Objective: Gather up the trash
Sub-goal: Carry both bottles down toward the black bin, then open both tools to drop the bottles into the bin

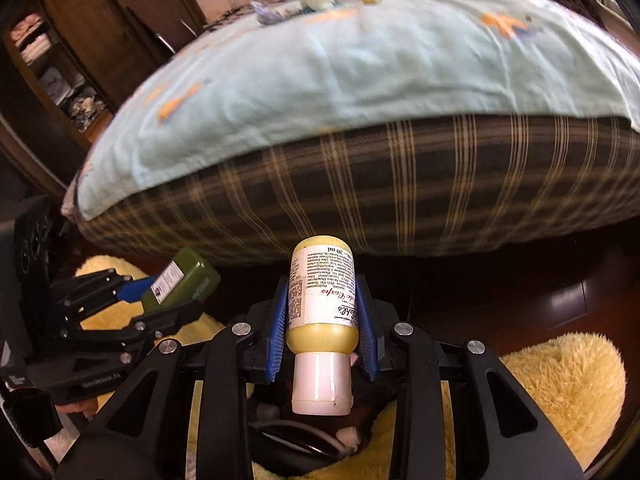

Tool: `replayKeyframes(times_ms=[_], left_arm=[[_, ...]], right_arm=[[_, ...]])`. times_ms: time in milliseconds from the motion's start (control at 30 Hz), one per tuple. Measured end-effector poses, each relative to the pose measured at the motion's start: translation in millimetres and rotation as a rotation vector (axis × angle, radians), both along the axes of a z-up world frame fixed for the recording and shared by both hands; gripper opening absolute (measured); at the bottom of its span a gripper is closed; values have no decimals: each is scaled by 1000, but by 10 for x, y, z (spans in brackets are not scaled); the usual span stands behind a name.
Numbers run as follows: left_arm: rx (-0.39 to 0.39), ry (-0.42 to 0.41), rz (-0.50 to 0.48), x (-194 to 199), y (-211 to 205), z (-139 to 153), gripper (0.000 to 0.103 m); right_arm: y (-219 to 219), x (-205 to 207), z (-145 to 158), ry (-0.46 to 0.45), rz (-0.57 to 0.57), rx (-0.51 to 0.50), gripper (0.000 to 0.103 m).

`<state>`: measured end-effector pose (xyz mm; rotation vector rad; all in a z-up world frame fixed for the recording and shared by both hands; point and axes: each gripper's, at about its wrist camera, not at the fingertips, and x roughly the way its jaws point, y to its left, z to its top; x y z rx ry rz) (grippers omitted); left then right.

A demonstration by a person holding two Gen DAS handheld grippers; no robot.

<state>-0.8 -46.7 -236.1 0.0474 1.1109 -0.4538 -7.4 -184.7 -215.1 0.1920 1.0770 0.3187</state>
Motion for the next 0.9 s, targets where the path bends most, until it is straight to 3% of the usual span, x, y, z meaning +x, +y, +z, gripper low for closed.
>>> replayKeyframes(times_ms=[333,667,900], left_arm=[[25,98,-18,129,-154,-399,40],[26,130,-29,185,-217,-538,40],[27,115,-14,251,-101,-468,54]], right_arm=[[104,48,-408,101,13,-21,32],[106,131,-463,133,0,6,34],[-116,179,-318,117,-38,6,43]])
